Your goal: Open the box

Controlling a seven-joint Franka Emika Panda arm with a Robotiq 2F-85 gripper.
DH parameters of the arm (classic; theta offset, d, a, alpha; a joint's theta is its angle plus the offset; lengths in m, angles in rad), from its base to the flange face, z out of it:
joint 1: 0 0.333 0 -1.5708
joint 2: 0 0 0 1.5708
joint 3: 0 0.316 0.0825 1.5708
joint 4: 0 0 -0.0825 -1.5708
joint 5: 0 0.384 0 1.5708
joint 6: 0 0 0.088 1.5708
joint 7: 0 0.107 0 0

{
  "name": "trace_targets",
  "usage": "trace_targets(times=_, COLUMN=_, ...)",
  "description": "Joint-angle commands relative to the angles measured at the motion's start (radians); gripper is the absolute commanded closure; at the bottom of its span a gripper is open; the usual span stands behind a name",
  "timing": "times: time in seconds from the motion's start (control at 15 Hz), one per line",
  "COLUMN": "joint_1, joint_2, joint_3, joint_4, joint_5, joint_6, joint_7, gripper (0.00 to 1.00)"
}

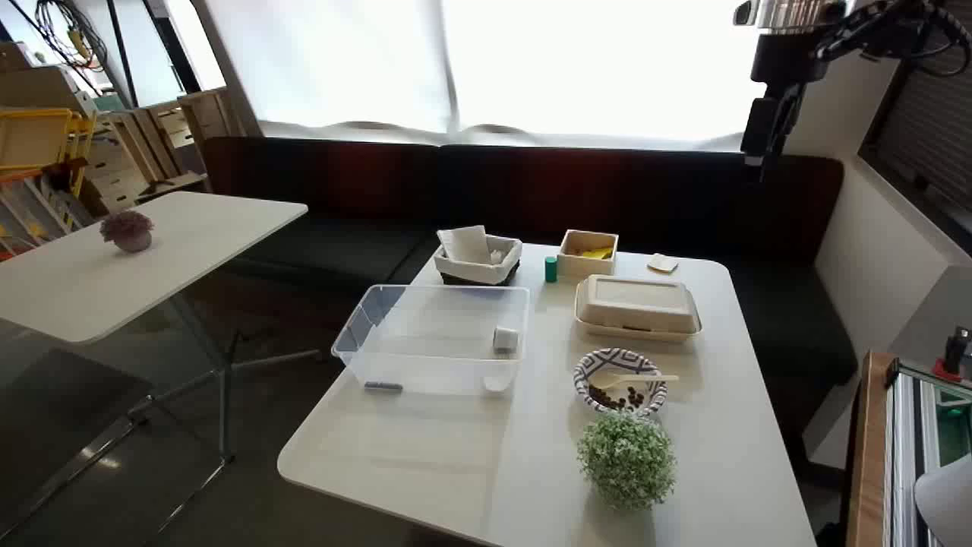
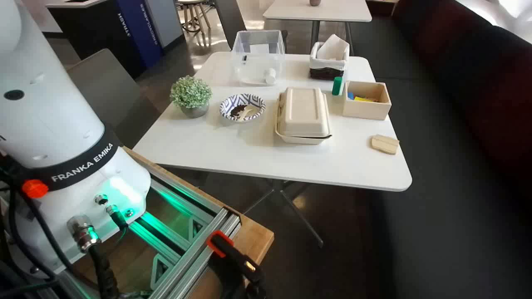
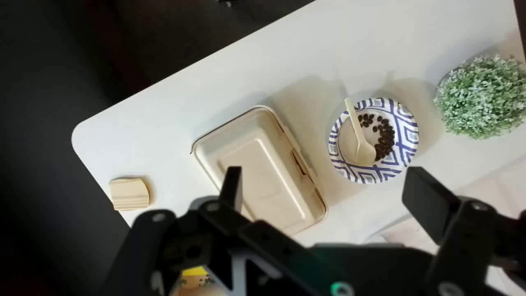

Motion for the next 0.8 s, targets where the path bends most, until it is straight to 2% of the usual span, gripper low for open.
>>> trace_targets(times=0.0, joint_1=-0.004, joint_2=0.001, joint_3=0.004, joint_4=0.001, joint_5=0.003, joint_6=-0.002, joint_7=-0.002, gripper=0.0)
trace_targets(times=0.47, joint_1=-0.004, joint_2=0.001, joint_3=0.004, joint_4=0.001, joint_5=0.003, joint_6=-0.002, joint_7=-0.002, gripper=0.0)
trace_targets(times=0.53, joint_1=-0.008, joint_2=0.009, joint_3=0.013, joint_4=-0.003, joint_5=-0.018, joint_6=0.016, joint_7=0.006, gripper=0.0)
trace_targets(times=0.6, joint_1=-0.015, joint_2=0.016, joint_3=0.028, joint_4=-0.033, joint_5=-0.042, joint_6=0.094, joint_7=0.04, gripper=0.0)
trace_targets(times=0.73, joint_1=-0.014, joint_2=0.048, joint_3=0.042, joint_4=-0.061, joint_5=-0.078, joint_6=0.172, joint_7=0.048, gripper=0.0)
